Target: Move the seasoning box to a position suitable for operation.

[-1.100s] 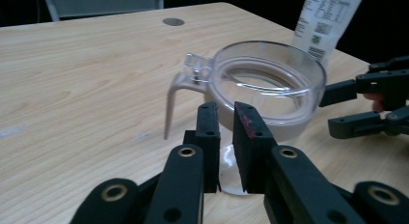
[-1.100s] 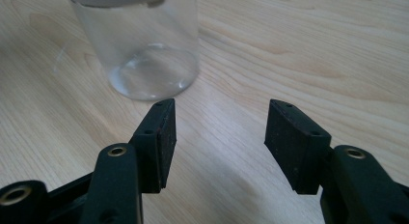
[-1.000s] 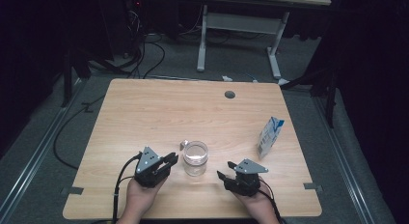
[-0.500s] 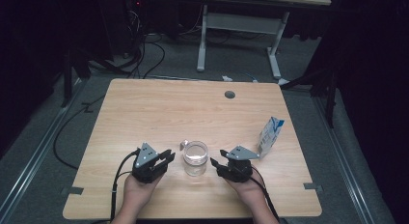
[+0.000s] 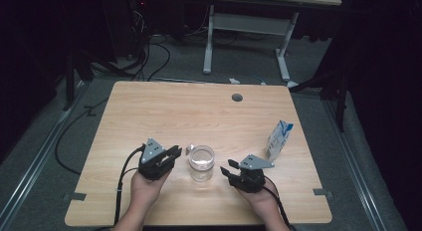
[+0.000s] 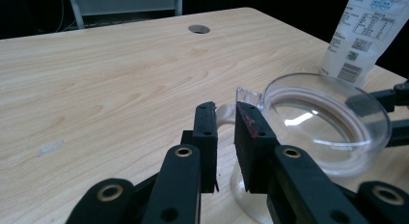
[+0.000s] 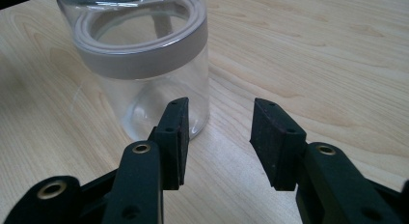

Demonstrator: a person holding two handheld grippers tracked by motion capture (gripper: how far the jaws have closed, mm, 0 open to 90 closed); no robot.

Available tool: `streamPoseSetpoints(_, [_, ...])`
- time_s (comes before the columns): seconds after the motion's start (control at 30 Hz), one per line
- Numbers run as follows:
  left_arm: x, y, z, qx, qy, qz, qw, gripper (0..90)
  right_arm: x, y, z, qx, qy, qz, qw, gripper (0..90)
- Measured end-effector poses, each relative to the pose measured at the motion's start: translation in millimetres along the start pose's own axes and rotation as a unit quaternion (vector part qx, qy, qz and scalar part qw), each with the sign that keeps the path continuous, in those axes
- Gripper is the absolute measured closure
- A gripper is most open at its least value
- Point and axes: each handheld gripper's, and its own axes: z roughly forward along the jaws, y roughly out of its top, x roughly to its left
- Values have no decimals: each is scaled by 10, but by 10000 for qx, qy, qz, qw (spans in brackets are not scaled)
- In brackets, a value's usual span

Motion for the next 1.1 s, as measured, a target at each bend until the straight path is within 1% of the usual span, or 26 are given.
streamPoseSetpoints(0.03, [-7, 28, 29, 13, -9, 21, 10000, 805, -6, -2, -4, -27, 63, 52, 10000, 581])
streamPoseSetpoints(0.1, [-12, 49, 45, -2, -8, 25, 10000, 807, -6, 0, -6, -34, 85, 66, 9999, 587])
streamPoseSetpoints(0.17, [-11, 80, 69, -26, -16, -3, 10000, 808, 9, 1, -8, -58, 149, 69, 9998, 614])
streamPoseSetpoints(0.23, [-15, 119, 113, 5, 15, 38, 10000, 812, 21, 2, -2, -51, 193, 48, 9998, 633])
streamPoseSetpoints(0.33, [-35, 154, 153, 27, 18, 96, 9999, 815, 34, 1, 4, -40, 175, 19, 9998, 666])
streamPoseSetpoints(0.43, [-60, 182, 189, 22, 6, 118, 9999, 827, 34, 2, 1, -37, 142, 43, 9999, 715])
streamPoseSetpoints(0.47, [-60, 182, 189, 22, 6, 118, 9999, 831, 34, 2, 1, -37, 142, 43, 9999, 715])
streamPoseSetpoints(0.5, [-73, 193, 205, 23, -3, 131, 9999, 839, 31, 4, -6, -49, 129, 39, 9999, 745])
streamPoseSetpoints(0.53, [-80, 198, 216, 15, -10, 141, 9999, 839, 31, 4, -6, -49, 129, 39, 9999, 745])
streamPoseSetpoints(0.57, [-96, 210, 244, 19, 11, 163, 9999, 864, 32, 6, -16, -48, 100, 27, 9999, 771])
streamPoseSetpoints(0.6, [-96, 210, 244, 19, 11, 163, 9999, 873, 32, 6, -16, -48, 100, 27, 9999, 771])
streamPoseSetpoints(0.63, [-103, 215, 260, 29, -7, 165, 9999, 877, 35, 7, -23, -27, 78, -33, 10000, 794])
streamPoseSetpoints(0.67, [-115, 216, 280, 33, 0, 177, 9998, 885, 39, 6, -26, -23, 76, -44, 10000, 815])
streamPoseSetpoints(0.77, [-125, 211, 303, 59, 8, 217, 9997, 895, 43, 6, -30, -17, 147, -89, 9999, 854])
streamPoseSetpoints(0.83, [-131, 203, 321, 80, 66, 263, 9996, 900, 57, 11, -34, -10, 160, -129, 9998, 881])
streamPoseSetpoints(1.0, [-143, 196, 332, 76, 92, 291, 9995, 900, 74, 21, -39, -8, 173, -137, 9998, 896])
streamPoseSetpoints(1.1, [-151, 189, 337, 56, 85, 319, 9994, 900, 80, 34, -38, -36, 155, -78, 9998, 898])
